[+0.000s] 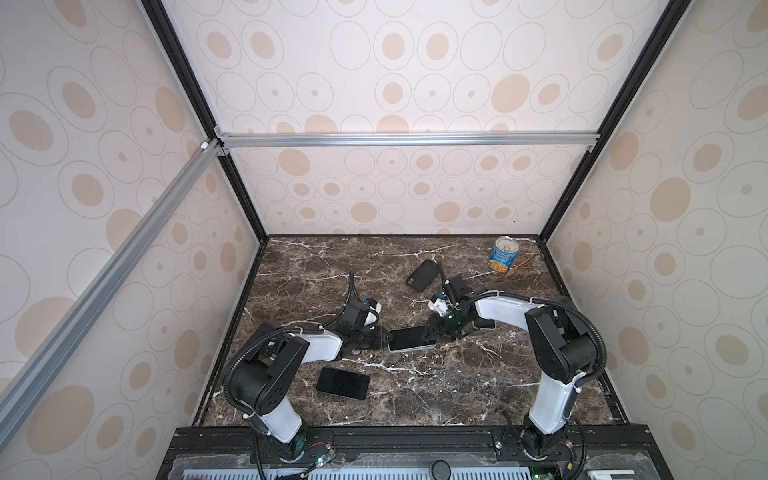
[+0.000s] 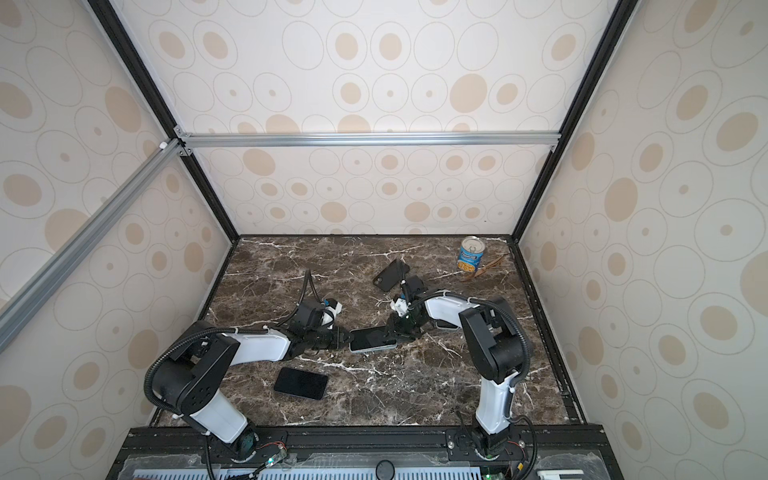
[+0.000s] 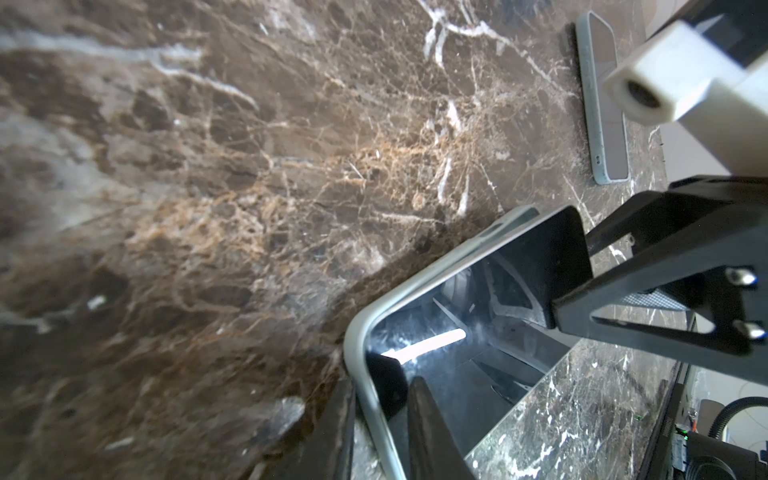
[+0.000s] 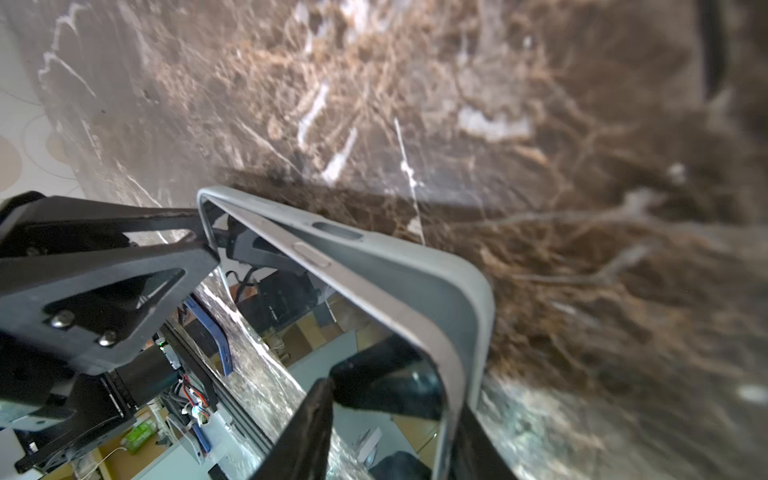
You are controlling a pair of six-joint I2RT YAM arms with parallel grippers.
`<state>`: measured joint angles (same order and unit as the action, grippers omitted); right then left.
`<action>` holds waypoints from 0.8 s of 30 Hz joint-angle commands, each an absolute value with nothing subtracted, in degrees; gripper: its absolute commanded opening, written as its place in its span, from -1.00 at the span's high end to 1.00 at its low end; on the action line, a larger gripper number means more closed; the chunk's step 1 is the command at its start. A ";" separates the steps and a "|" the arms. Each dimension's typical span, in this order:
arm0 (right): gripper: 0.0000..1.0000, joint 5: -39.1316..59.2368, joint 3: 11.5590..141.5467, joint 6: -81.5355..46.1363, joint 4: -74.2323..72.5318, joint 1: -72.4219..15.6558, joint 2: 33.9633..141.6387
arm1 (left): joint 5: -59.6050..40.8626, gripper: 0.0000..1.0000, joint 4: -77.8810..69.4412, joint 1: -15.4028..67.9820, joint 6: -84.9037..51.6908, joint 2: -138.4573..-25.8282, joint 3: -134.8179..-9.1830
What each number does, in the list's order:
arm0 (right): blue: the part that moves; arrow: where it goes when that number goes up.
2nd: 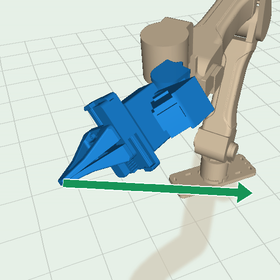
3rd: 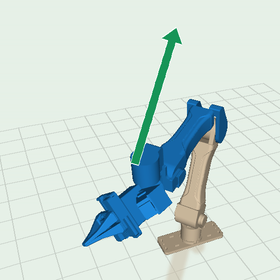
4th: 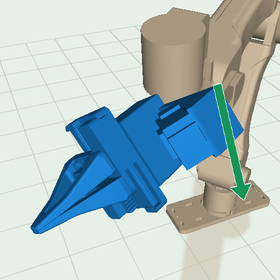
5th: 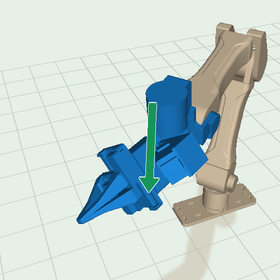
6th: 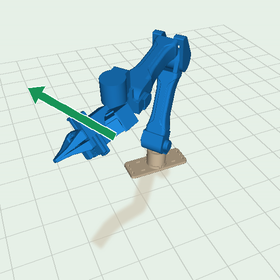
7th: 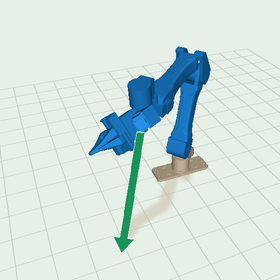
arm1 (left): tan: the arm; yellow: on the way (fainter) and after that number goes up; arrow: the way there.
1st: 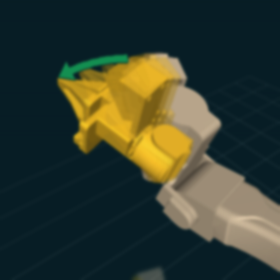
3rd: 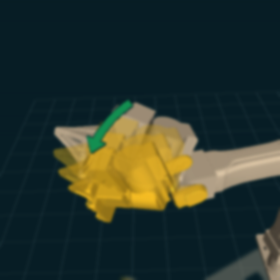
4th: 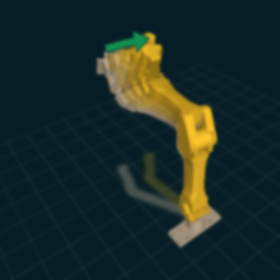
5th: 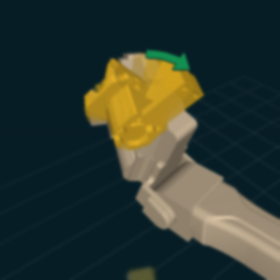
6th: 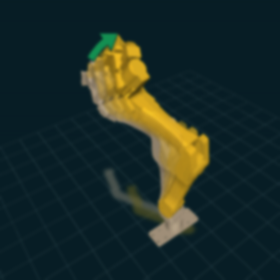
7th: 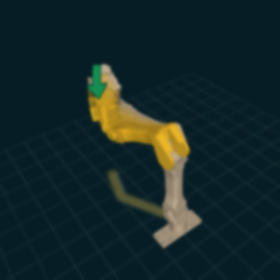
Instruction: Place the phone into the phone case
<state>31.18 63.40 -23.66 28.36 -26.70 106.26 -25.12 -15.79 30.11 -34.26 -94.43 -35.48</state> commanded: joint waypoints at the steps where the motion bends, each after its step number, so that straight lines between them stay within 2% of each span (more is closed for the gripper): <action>1: 0.14 25.03 65.02 -22.61 34.16 -27.30 104.52 | -22.95 0.52 -11.43 30.31 -33.75 -95.71 -34.16; 10: 0.03 23.46 68.91 -21.82 38.20 -29.02 104.40 | -23.43 0.52 -11.38 30.29 -33.58 -95.66 -34.27; 24: 0.02 18.91 71.72 -20.39 42.61 -30.12 103.48 | -24.94 0.52 -11.00 30.25 -33.51 -94.88 -34.79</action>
<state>20.69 70.85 -21.47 40.05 -29.89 105.32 -25.45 -15.77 30.11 -34.26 -94.43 -35.48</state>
